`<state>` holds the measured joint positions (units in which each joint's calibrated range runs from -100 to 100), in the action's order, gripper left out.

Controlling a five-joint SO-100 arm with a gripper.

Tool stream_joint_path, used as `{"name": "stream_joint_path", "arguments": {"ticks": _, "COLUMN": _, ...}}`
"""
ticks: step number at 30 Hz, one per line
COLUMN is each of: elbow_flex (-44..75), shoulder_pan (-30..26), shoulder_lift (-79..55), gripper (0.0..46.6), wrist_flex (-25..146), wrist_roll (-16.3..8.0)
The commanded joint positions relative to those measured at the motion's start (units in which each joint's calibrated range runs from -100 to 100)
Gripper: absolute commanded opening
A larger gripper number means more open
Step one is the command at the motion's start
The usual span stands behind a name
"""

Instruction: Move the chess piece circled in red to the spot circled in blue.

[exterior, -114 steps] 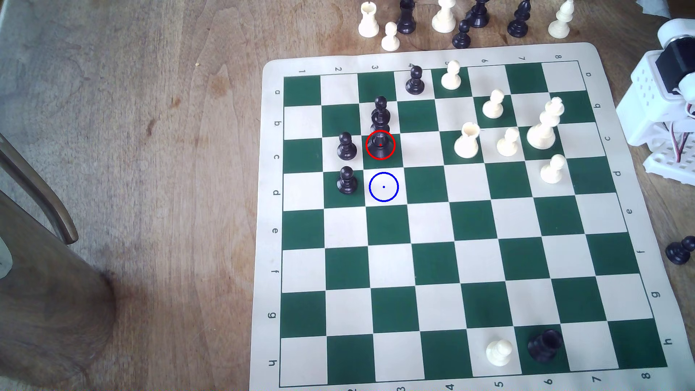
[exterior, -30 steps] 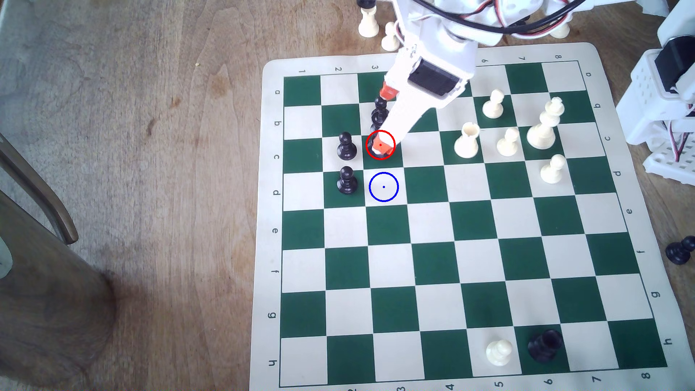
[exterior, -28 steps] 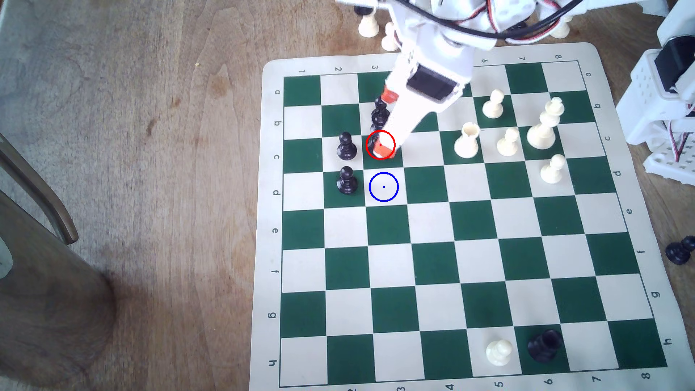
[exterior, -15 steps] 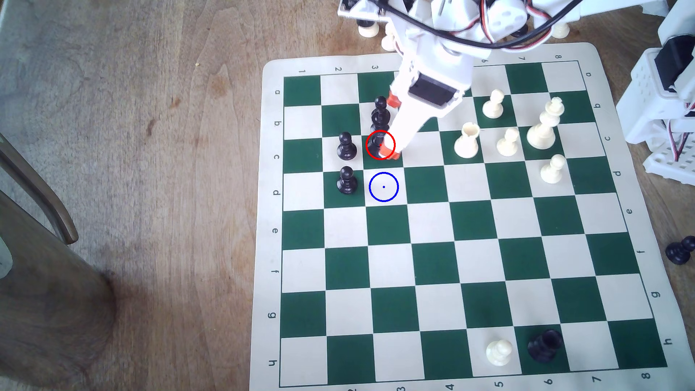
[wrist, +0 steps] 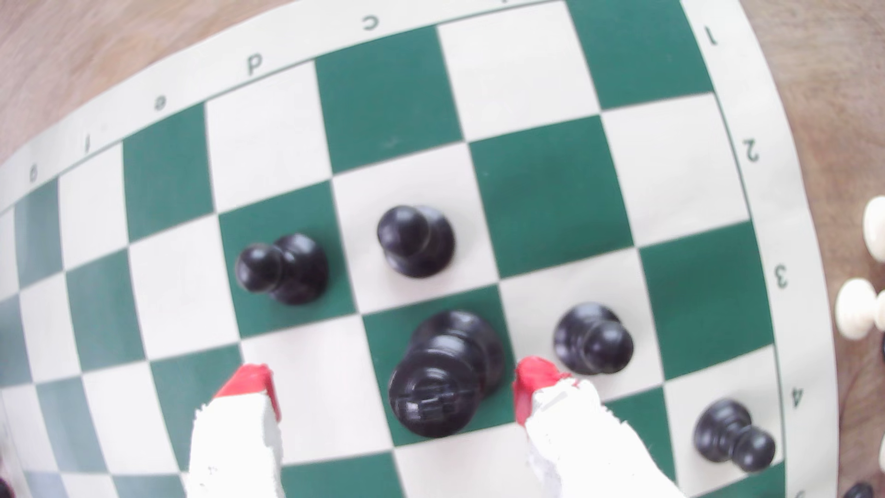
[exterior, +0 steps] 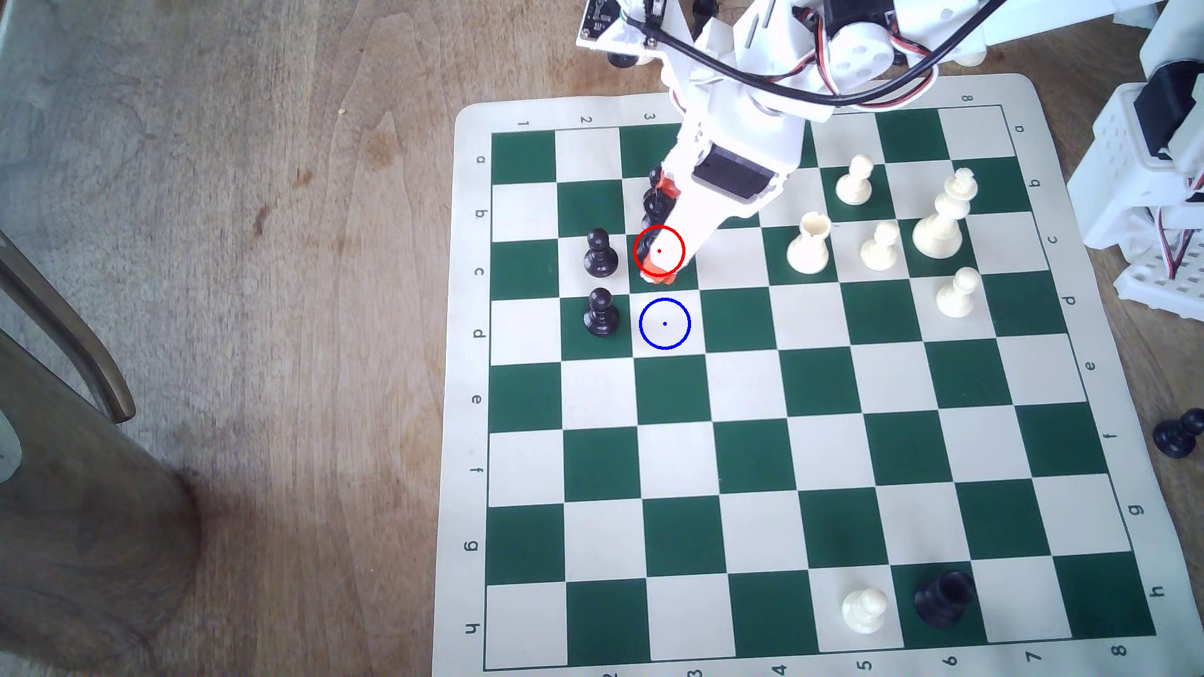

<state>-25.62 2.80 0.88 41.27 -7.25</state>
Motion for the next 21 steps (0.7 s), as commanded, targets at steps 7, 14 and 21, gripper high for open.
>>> {"name": "stream_joint_path", "arguments": {"ticks": 7, "elbow_flex": 3.5, "shoulder_pan": -0.03, "shoulder_lift": 0.65, "gripper": 25.5, "wrist_flex": -1.96, "wrist_roll": -1.42}}
{"name": "stream_joint_path", "arguments": {"ticks": 14, "elbow_flex": 3.77, "shoulder_pan": -1.75, "shoulder_lift": 2.01, "gripper": 24.3, "wrist_flex": -0.82, "wrist_roll": -2.0}}
{"name": "stream_joint_path", "arguments": {"ticks": 21, "elbow_flex": 3.95, "shoulder_pan": -2.76, "shoulder_lift": 2.01, "gripper": 24.9, "wrist_flex": -0.82, "wrist_roll": -2.25}}
